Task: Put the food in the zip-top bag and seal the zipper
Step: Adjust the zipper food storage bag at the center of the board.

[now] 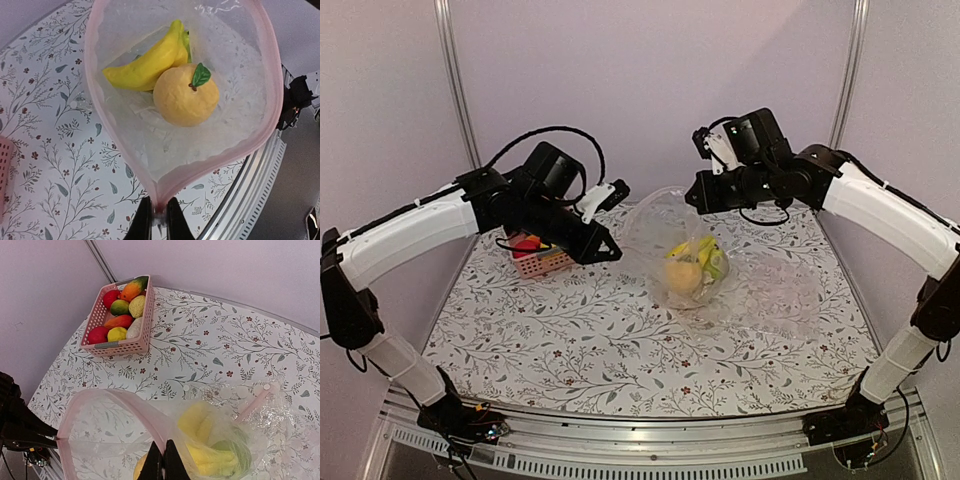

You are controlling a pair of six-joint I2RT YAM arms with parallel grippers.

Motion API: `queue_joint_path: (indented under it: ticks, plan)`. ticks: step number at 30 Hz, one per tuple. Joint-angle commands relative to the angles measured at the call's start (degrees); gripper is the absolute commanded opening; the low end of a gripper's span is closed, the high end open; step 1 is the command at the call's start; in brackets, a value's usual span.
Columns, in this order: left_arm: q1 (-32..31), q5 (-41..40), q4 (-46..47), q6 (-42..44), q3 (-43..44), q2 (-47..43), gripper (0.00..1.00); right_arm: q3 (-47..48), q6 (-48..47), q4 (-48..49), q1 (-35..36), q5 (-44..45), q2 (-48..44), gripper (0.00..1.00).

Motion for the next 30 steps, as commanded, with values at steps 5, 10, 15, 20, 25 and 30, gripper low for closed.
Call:
queue_joint_path:
  ticks: [5, 10, 15, 20, 25, 30]
  plan:
    - [1.4, 13.5, -1.9, 3.6, 4.8, -3.8, 0.00, -1.4, 0.5, 2.2, 0.3, 9.4, -8.7, 0.00]
    - [2.1, 15.5, -3.6, 5.2, 6.4, -2.6, 0.00, -3.7, 0.1, 4.8, 0.2, 10.0, -12.5, 0.00]
    - [2.6, 13.9, -5.0, 5.5, 7.5, -2.0, 0.00, -4.9, 0.0, 3.6, 0.2, 9.7, -11.9, 0.00]
    - [2.6, 12.6, -5.9, 5.9, 7.2, -0.6, 0.00, -6.5, 0.8, 2.5, 0.2, 8.2, -9.8, 0.00]
    - [2.6, 11.1, -6.8, 6.0, 7.3, 1.1, 0.00, -7.0, 2.1, 2.3, 0.3, 4.6, -7.8, 0.00]
    - [3.5, 12.4, -1.8, 4.2, 6.1, -1.8, 0.61, -6.9, 2.3, 2.3, 0.2, 4.3, -7.9, 0.00]
